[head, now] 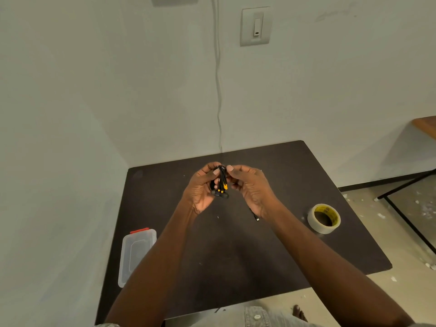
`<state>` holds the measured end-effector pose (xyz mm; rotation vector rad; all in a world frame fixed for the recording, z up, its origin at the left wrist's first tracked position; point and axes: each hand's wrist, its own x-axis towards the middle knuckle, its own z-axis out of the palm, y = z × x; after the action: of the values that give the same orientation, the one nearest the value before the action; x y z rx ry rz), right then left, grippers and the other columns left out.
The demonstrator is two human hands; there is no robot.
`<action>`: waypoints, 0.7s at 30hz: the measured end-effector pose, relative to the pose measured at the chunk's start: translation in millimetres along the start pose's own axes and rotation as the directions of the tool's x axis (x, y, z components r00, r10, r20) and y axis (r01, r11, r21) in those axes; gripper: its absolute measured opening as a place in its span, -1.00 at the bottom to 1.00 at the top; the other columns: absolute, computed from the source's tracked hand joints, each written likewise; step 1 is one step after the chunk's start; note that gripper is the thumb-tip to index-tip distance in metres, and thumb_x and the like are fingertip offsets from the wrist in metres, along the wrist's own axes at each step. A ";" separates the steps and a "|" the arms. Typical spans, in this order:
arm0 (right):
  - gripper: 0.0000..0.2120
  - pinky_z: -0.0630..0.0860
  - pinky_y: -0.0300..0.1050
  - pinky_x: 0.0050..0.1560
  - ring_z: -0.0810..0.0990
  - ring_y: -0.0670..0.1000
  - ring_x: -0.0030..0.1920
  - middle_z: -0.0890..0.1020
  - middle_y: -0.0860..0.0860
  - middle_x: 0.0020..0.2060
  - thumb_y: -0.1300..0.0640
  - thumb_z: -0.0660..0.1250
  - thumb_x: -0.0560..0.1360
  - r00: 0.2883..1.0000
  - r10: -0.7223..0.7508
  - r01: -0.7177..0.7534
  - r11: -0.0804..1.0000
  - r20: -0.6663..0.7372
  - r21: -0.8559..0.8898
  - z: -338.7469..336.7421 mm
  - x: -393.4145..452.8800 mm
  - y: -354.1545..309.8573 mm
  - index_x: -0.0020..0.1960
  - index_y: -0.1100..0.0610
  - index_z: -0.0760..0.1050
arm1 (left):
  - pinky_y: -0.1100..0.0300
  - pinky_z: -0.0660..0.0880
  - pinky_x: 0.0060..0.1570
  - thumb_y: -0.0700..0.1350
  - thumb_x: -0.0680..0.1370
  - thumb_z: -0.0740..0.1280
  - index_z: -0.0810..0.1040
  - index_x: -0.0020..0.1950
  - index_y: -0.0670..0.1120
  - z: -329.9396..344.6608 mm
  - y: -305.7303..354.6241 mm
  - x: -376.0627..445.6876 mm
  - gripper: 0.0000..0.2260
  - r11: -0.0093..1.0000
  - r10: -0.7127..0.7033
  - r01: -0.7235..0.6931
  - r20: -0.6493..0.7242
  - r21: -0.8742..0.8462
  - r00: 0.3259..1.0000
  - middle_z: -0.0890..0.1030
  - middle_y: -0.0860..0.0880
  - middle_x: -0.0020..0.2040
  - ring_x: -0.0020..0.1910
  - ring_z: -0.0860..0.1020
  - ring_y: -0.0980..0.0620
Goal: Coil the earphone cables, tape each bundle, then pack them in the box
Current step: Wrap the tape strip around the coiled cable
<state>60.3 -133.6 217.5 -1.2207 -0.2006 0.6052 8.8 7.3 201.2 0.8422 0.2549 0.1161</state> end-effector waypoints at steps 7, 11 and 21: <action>-0.96 0.48 -0.06 -0.08 0.56 0.06 -0.15 0.66 0.15 -0.19 0.28 0.41 0.46 0.996 -0.005 0.009 0.999 -0.087 0.047 5.1 4.2 -1.2 -0.11 0.22 0.65 | 0.33 0.41 -0.42 -0.30 0.45 0.33 0.62 -0.10 -0.13 -4.7 -1.6 5.8 -0.88 0.997 0.030 -0.030 -0.009 0.065 0.999 0.56 -0.02 -0.33 -0.43 0.47 0.14; -0.92 0.50 -0.06 -0.06 0.59 0.03 -0.13 0.67 0.14 -0.16 0.27 0.40 0.47 0.990 -0.105 0.096 0.991 -0.094 -0.097 4.4 6.7 0.1 -0.06 0.28 0.63 | 0.30 0.42 -0.37 -0.31 0.46 0.32 0.62 -0.09 -0.14 -5.1 0.4 6.7 -0.87 0.996 0.024 -0.023 -0.011 0.089 1.000 0.57 -0.03 -0.33 -0.41 0.48 0.13; -0.84 0.45 -0.09 -0.11 0.55 0.06 -0.15 0.62 0.16 -0.14 0.21 0.37 0.51 0.999 0.012 -0.009 0.998 -0.051 0.059 2.4 11.0 -4.7 0.02 0.28 0.60 | 0.30 0.39 -0.40 -0.36 0.43 0.35 0.61 -0.09 -0.19 -5.4 3.8 10.8 -0.87 0.985 0.087 -0.083 -0.020 0.154 0.996 0.52 -0.05 -0.36 -0.41 0.44 0.11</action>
<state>69.9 -126.8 220.7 -1.1800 -0.1325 0.5837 17.7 15.9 198.6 1.0048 0.2554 0.1892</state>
